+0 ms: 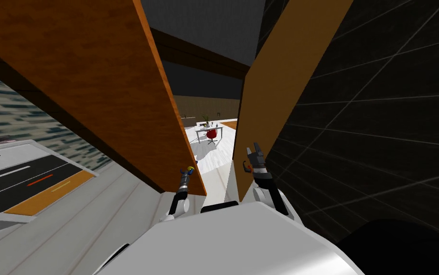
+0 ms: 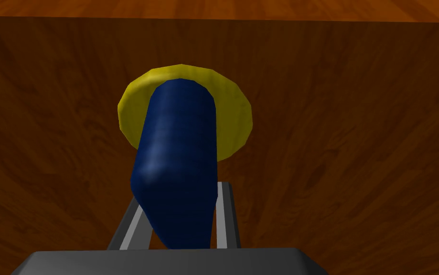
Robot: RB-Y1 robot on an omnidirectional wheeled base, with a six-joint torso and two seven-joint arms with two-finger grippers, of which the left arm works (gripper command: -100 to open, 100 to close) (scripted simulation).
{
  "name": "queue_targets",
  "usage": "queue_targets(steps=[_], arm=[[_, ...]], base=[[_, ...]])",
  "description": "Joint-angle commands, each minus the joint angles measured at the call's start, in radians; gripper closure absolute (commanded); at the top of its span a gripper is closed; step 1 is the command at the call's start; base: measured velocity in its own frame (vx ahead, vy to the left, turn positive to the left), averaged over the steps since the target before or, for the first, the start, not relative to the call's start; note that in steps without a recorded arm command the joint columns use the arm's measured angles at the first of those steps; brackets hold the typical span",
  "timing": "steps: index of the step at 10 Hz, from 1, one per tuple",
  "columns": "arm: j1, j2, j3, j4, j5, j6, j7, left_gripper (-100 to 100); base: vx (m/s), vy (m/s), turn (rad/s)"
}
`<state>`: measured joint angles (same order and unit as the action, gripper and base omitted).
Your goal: Pull the door open
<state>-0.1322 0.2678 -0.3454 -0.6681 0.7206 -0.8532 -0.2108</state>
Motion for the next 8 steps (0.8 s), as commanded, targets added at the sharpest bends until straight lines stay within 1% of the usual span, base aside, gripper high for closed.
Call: queue_targets(steps=[1, 3, 5, 6, 7, 8], arm=[[-0.005, -0.004, -0.020, 0.001, -0.022, 0.000, 0.028, 100], [-0.003, 0.002, -0.026, 0.001, -0.036, 0.004, 0.047, 100], [-0.003, 0.003, -0.028, 0.001, -0.040, 0.005, 0.053, 100], [-0.003, 0.003, -0.028, 0.001, -0.040, 0.005, 0.053, 100], [-0.002, 0.004, -0.031, 0.001, -0.049, 0.007, 0.062, 100], [-0.002, 0.005, -0.032, 0.001, -0.051, 0.007, 0.065, 100]], base=[[0.021, 0.024, -0.165], [0.138, 0.055, -0.101], [0.148, 0.032, -0.029], [0.058, 0.006, -0.005], [0.142, 0.030, 0.012], [0.219, 0.036, 0.000]])
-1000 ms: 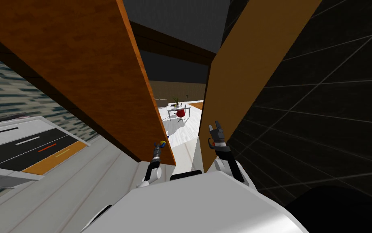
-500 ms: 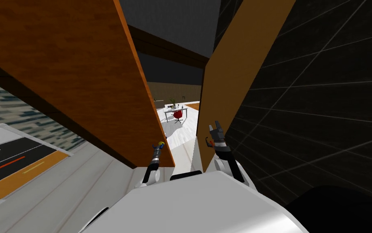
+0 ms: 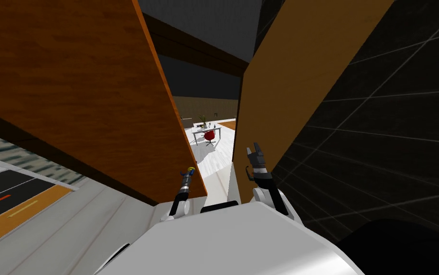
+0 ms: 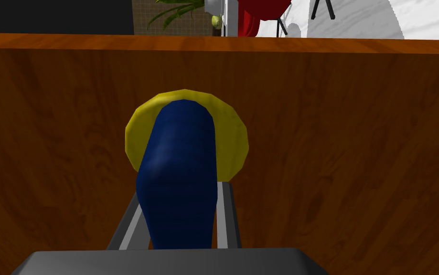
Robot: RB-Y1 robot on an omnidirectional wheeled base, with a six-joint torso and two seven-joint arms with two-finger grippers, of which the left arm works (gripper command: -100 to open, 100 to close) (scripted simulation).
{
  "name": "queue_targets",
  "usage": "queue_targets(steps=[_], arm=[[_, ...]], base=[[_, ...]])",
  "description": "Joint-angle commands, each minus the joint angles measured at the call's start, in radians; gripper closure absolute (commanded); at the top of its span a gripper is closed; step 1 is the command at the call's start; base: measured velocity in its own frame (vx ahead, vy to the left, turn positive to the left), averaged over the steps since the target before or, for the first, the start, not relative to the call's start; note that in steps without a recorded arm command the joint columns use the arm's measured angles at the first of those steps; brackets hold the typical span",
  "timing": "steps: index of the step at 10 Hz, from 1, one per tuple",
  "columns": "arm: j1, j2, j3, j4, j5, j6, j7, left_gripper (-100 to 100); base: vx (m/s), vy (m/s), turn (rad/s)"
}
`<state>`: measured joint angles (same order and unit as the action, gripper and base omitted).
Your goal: Pull the door open
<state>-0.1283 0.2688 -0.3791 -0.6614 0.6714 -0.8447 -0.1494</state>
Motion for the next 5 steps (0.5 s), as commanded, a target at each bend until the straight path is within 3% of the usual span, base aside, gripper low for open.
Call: queue_targets(steps=[1, 3, 5], arm=[[-0.005, 0.004, 0.000, -0.006, -0.005, -0.001, 0.007, 100], [-0.005, 0.004, -0.001, -0.006, -0.009, 0.000, 0.011, 100], [-0.004, 0.004, -0.002, -0.006, -0.013, 0.001, 0.015, 100]], base=[[0.188, 0.042, -0.004], [0.183, 0.039, -0.002], [0.207, -0.010, 0.022]])
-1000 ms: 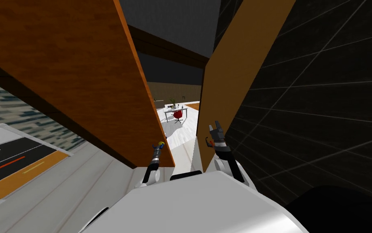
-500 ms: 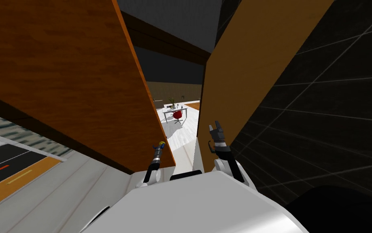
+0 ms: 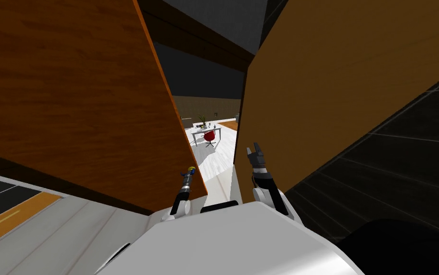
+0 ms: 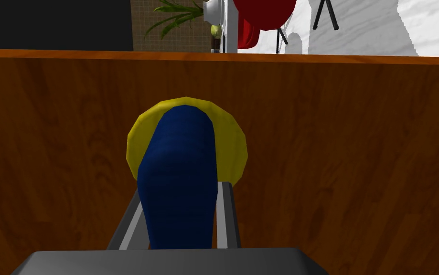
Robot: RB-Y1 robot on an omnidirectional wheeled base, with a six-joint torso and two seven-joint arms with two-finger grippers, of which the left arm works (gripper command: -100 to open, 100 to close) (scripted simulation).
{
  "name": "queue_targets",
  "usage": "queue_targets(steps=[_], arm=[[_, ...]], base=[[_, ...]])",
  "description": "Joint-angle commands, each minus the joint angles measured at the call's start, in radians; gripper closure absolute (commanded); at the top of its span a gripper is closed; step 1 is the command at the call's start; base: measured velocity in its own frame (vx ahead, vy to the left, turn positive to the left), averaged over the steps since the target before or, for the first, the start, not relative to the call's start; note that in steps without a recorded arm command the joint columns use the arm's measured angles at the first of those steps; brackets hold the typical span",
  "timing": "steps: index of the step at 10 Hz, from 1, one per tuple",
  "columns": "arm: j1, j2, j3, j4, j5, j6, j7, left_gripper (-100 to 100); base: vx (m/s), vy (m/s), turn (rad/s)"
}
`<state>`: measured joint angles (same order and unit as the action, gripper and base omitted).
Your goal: Pull the door open
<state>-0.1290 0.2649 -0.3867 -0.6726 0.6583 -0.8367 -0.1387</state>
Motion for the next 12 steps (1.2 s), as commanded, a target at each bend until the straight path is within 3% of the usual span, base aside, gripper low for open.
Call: queue_targets(steps=[1, 7, 10, 12], arm=[[0.000, 0.000, 0.000, 0.000, 0.000, 0.000, 0.000, 100], [0.014, 0.029, -0.011, 0.002, 0.006, -0.022, 0.030, 100], [0.035, 0.066, -0.024, 0.008, 0.014, -0.049, 0.069, 100], [0.057, 0.106, -0.039, 0.014, 0.022, -0.077, 0.110, 100]], base=[[0.098, -0.004, -0.006], [-0.158, 0.000, -0.093], [-0.177, -0.026, -0.164], [-0.137, -0.066, -0.178]])
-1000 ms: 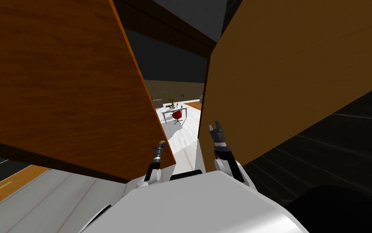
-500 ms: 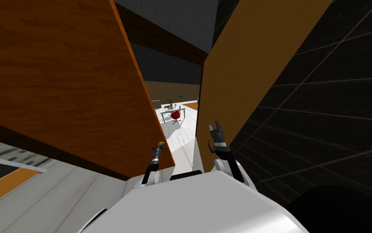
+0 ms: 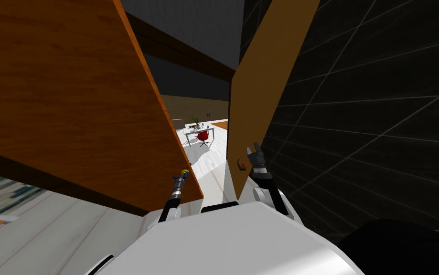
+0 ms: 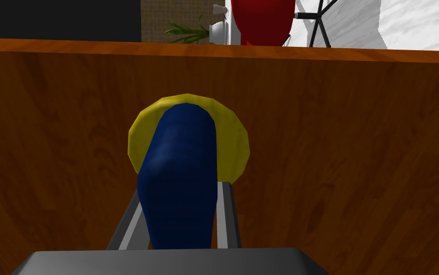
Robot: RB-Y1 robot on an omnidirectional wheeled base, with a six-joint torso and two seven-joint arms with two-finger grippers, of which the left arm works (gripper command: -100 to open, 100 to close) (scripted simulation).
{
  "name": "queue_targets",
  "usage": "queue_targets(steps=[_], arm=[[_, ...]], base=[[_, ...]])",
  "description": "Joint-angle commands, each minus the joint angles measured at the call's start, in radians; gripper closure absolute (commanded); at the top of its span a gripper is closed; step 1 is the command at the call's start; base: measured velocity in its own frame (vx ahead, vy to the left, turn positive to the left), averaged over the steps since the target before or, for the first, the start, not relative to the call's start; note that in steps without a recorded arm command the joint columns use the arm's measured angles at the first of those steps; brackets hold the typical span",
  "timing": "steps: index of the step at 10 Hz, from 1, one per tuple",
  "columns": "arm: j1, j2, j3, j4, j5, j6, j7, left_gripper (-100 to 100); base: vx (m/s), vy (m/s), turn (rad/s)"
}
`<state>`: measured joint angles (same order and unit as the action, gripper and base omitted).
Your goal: Pull the door open
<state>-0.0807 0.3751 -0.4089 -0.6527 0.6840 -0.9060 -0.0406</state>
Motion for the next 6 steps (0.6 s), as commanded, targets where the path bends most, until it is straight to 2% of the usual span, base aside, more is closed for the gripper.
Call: queue_targets(steps=[1, 3, 6], arm=[[0.019, 0.014, -0.023, -0.003, 0.000, -0.020, 0.031, 100], [0.036, 0.044, -0.033, 0.003, 0.005, -0.040, 0.062, 100], [0.067, 0.100, -0.053, 0.013, 0.015, -0.078, 0.120, 100]], base=[[-0.084, -0.037, -0.120], [-0.031, -0.013, -0.128], [0.003, -0.002, -0.112]])
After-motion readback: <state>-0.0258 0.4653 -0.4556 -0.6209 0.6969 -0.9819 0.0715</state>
